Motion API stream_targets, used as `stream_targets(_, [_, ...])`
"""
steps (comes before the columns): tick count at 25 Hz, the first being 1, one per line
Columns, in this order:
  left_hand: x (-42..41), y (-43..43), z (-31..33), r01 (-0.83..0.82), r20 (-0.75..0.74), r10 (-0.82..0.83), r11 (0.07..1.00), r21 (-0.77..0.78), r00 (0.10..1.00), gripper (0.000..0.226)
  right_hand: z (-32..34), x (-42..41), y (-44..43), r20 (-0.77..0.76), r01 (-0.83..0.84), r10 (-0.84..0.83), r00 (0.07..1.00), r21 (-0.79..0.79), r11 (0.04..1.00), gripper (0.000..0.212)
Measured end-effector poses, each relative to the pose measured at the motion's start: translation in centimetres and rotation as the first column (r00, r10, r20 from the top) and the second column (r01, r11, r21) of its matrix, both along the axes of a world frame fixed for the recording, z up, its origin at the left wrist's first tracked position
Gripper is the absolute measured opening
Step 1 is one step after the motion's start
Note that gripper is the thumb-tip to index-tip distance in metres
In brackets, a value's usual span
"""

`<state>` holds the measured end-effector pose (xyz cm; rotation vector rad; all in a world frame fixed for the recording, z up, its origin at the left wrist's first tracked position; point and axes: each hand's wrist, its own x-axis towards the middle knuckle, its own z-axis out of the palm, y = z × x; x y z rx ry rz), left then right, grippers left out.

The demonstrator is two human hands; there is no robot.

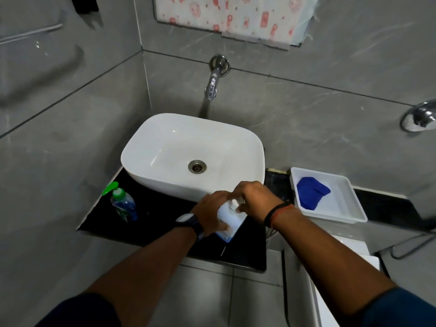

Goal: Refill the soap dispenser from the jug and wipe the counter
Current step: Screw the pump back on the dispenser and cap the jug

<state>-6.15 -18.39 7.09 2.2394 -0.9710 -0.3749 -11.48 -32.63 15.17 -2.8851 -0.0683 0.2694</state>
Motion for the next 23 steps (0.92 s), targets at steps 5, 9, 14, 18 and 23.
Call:
stream_targets(5, [0.9, 0.5, -0.1, 0.047, -0.039, -0.048, 0.999, -0.026, 0.998, 0.059, -0.5, 0.5, 0.3, -0.02, -0.022, 0.022, 1.0, -0.012, 1.0, 0.042])
stream_targets(9, [1.2, 0.3, 0.2, 0.044, -0.025, -0.042, 0.997, 0.059, 0.999, 0.066, -0.7, 0.0, 0.3, 0.037, 0.048, -0.047, 0.998, -0.026, 0.998, 0.036])
stream_targets(14, [0.3, 0.2, 0.4, 0.062, 0.041, -0.064, 0.997, 0.039, 0.997, 0.067, -1.4, -1.6, 0.0, 0.054, 0.073, -0.078, 0.996, 0.078, 0.994, 0.045])
stream_targets(18, [-0.1, 0.2, 0.7, 0.059, 0.017, -0.06, 0.997, 0.048, 0.998, 0.067, -2.0, -1.7, 0.0, 0.076, 0.15, -0.147, 0.986, -0.038, 0.988, 0.033])
stream_targets(23, [-0.3, 0.3, 0.8, 0.039, -0.027, -0.037, 0.997, 0.069, 0.999, 0.076, -2.0, -1.7, 0.2, 0.146, 0.105, -0.102, 0.984, -0.014, 0.994, 0.037])
